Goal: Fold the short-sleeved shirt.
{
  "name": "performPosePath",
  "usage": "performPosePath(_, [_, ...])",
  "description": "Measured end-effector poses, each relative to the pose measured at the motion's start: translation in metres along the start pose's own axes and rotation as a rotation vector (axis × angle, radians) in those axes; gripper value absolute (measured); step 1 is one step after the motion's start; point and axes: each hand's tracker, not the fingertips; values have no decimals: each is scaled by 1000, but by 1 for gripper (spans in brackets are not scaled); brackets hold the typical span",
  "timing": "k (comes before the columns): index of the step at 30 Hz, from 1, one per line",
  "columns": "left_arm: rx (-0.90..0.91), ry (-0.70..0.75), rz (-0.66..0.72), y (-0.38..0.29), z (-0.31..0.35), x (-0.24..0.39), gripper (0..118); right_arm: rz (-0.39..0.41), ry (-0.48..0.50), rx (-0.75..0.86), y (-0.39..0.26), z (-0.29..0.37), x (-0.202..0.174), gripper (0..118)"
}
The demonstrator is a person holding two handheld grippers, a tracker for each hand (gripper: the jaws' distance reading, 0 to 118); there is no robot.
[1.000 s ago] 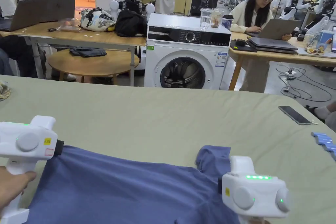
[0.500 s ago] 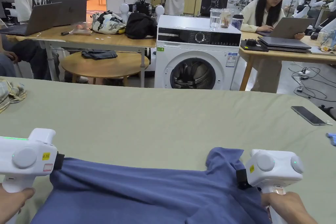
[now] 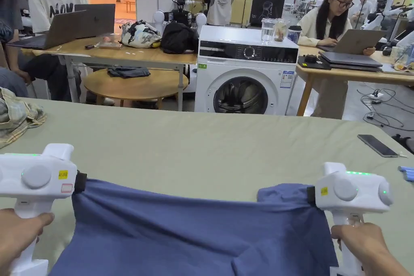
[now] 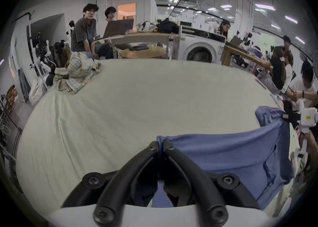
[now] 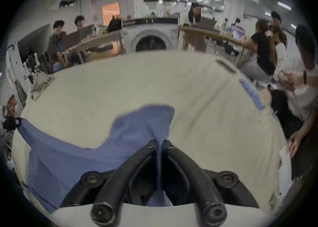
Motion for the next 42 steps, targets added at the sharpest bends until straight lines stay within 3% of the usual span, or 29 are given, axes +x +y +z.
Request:
performPosePath(8, [171,6,8,32,115,0,0,21,9,229,35,139,-15,1])
performPosePath(12, [244,9,2,47,169,-4,0,-3,22,328,52,173,-12,1])
performPosePath(19, [319,43,11,68,217,-12,0,38,25,451,67,244,-38,1])
performPosePath(26, [344,56,3,86,224,-12,0,31,7,493,87,255,-43,1])
performPosePath(36, [336,60,7,113,180,-10,0,30,-38,497,112,222,-47,1])
performPosePath(42, [341,89,7,159,167,-11,0,44,-55,501,160,206,-52,1])
